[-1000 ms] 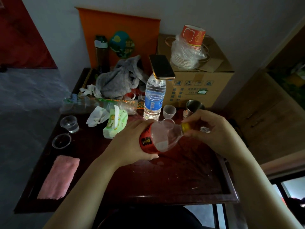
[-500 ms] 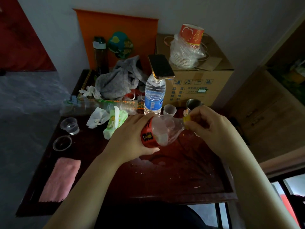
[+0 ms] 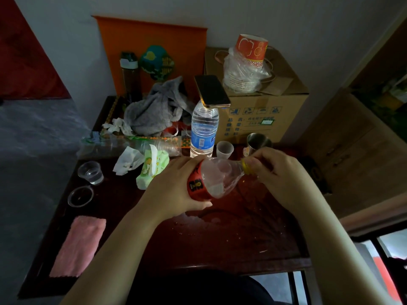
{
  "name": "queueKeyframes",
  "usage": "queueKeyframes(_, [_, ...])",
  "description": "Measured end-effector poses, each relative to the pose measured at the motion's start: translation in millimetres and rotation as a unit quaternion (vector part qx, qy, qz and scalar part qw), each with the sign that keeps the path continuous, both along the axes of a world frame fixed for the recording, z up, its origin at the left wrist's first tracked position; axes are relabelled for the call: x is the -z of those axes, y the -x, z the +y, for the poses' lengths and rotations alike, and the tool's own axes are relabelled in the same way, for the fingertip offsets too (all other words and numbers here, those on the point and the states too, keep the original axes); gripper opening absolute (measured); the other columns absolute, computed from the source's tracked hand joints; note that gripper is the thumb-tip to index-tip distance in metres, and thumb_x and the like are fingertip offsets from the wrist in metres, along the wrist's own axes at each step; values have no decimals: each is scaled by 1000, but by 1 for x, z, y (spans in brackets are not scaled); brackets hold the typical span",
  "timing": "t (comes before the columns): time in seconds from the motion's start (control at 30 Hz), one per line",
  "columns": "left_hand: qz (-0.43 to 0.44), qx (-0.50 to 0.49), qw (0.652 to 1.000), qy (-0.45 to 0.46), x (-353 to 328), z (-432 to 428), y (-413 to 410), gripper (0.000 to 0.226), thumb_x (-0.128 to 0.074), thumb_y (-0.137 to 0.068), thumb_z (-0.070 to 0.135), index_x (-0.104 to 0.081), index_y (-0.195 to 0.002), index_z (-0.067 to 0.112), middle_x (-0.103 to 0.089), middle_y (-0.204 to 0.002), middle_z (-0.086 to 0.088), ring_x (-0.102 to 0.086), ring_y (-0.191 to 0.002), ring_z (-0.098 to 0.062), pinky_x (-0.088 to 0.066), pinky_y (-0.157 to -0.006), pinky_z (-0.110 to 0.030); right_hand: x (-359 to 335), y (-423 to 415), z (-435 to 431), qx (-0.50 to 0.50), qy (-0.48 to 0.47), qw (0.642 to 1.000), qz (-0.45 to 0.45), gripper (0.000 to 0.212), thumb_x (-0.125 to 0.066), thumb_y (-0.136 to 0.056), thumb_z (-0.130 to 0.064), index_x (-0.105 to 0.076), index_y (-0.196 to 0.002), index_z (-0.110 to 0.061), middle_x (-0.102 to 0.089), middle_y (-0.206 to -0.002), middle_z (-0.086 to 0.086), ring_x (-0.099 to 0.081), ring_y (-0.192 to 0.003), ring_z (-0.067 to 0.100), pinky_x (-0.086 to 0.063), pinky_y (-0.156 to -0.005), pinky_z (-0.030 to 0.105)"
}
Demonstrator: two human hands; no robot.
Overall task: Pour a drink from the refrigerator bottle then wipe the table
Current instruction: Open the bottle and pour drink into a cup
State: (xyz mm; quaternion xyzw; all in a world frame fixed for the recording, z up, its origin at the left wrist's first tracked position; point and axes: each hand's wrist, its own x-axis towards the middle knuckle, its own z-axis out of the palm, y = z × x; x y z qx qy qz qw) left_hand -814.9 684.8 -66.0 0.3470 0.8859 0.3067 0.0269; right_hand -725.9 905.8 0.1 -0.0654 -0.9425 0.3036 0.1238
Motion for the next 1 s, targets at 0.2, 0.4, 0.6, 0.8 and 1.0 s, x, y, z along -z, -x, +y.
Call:
queueKeyframes(0.2, [-12,3,1000,-1,3,-3,2,98,-77,-50,64,-34,-135,41,-44,-129,21,-40,-117,0,-38,-89,-24,0,-1,10,-99,52,994,-5,42,-63,-84,-34,-54,-123,-48,-56,-110,-27,-56,-100,-6,-44,-80,9])
queueKeyframes(0.4, [-14,4,1000,0,4,-2,5,99,-78,-48,64,-34,-134,42,-44,-128,20,-40,-116,0,-39,-89,-25,0,3,2,15,22,1000,-2,54,-42,-74,-74,-54,-114,-41,-63,-94,-22,-59,-85,-6,-49,-68,21])
queueKeyframes(0.6, [-12,5,1000,-2,4,-4,7,97,-78,-49,64,-32,-132,45,-43,-126,23,-33,-108,10,-31,-81,-15,3,3,7,-55,53,997,-11,27,-64,-83,-38,-60,-110,-41,-61,-101,-24,-58,-91,-7,-44,-74,14])
queueKeyframes(0.8, [-17,3,1000,8,5,-5,8,100,-77,-50,65,-32,-136,41,-43,-129,21,-39,-116,1,-37,-87,-23,-1,7,4,-59,85,995,-7,50,-61,-77,-54,-45,-124,-50,-56,-115,-22,-57,-102,-6,-50,-80,17])
queueKeyframes(1.0, [-16,1,1000,13,3,-6,9,100,-77,-51,66,-31,-136,43,-43,-129,22,-38,-117,2,-34,-84,-22,3,10,-1,-22,37,999,11,24,-59,-79,-54,-62,-96,-38,-63,-80,-25,-58,-78,-12,-39,-65,2])
